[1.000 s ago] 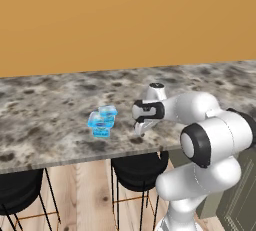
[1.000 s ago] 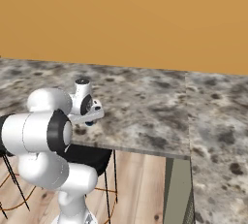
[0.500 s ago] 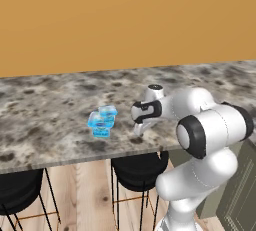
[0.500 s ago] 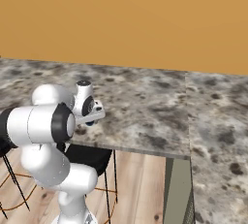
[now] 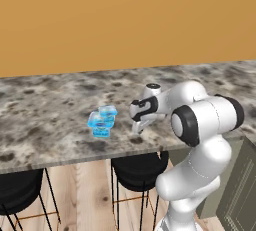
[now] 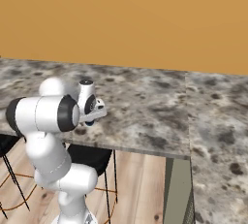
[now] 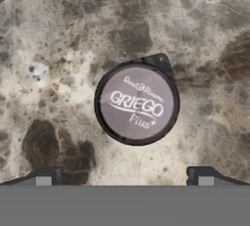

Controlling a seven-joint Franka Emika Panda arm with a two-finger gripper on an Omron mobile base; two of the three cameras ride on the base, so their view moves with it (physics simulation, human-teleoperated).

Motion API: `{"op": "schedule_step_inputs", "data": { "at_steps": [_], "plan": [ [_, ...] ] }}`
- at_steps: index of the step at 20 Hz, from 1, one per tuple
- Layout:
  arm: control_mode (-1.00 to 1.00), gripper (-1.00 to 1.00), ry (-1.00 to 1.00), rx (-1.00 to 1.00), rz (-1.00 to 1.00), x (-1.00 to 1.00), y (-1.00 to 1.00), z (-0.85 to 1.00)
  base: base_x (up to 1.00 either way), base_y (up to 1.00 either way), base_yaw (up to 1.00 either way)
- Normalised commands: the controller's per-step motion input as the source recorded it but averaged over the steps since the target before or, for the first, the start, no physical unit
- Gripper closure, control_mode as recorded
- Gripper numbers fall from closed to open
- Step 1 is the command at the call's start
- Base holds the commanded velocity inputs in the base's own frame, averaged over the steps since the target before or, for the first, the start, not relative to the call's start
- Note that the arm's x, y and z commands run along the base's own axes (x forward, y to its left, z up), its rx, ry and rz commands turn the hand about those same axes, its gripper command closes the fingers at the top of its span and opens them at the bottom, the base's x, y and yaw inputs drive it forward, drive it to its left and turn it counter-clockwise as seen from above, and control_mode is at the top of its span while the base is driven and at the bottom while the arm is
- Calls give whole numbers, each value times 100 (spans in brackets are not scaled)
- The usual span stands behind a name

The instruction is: Stack the yogurt containers by placing the smaller containers on top of the larger containers.

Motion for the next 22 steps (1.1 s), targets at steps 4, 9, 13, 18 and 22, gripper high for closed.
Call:
{"op": "schedule_step_inputs", "data": {
  "at_steps": [4,9,13,18,22],
  "plan": [
    [-100,-100,0,0,0,24,0,-20,0,0,0],
    [-100,-100,0,0,0,9,0,-21,0,0,0],
    [-100,-100,0,0,0,3,0,-16,0,0,0],
    [-100,-100,0,0,0,6,0,-12,0,0,0],
    [-100,-100,0,0,0,9,0,-8,0,0,0]
  ]
}}
